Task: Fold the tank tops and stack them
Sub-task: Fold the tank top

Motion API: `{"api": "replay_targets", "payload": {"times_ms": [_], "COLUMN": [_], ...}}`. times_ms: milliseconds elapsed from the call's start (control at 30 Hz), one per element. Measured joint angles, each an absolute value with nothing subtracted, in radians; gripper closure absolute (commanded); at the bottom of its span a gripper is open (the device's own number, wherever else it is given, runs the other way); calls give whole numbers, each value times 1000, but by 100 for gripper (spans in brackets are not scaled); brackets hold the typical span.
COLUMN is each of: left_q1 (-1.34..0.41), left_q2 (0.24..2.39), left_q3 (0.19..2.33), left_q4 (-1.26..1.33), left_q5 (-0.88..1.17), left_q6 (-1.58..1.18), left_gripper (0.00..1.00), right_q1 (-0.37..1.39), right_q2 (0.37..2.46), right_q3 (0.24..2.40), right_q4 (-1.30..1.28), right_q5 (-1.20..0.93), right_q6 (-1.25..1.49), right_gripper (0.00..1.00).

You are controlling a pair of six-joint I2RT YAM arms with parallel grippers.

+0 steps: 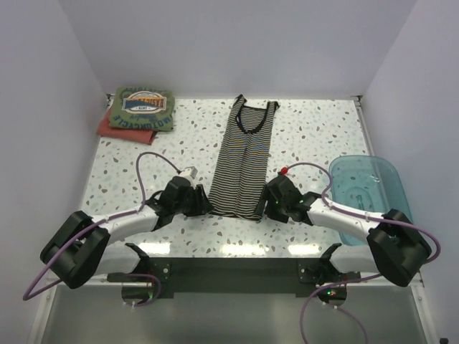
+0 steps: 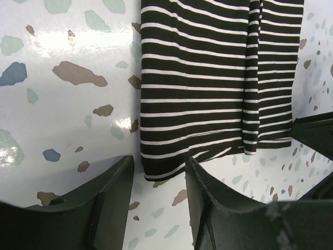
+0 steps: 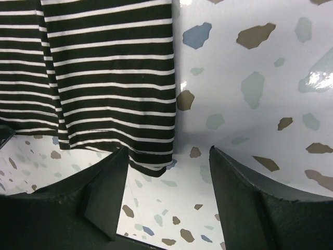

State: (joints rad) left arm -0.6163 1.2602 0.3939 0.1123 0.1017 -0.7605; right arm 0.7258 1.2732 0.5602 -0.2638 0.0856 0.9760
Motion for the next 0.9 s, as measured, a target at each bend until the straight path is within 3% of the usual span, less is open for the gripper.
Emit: {"api": "replay_targets", "payload": {"times_ms": [267, 433, 500, 567, 767, 900], "left_q1": [-625, -635, -640, -643, -645, -657], "left_q2": [1275, 1299, 1307, 1311, 1312, 1309], "left_q3": [393, 392, 388, 379, 356, 344], "left_q4": [126, 159, 176, 192, 223, 239], "left_q5": [73, 63, 62, 61, 64, 75], "left_q6": [-778, -784, -786, -791, -797, -805], "left_gripper": [56, 66, 73, 80, 95, 99], "right_q1": [787, 807, 809, 811, 817, 823], "right_q2": [1288, 1289, 1290, 1300, 1337, 1334], "right_q3": [556, 544, 536, 533, 535, 535], "right_q4": [-255, -241, -226, -211, -176, -181], "right_q5": [87, 88, 87, 86, 88, 98], "right_q6": [1042, 1077, 1085, 1096, 1101, 1083], "right_gripper": [47, 55, 61, 74, 94, 100]}}
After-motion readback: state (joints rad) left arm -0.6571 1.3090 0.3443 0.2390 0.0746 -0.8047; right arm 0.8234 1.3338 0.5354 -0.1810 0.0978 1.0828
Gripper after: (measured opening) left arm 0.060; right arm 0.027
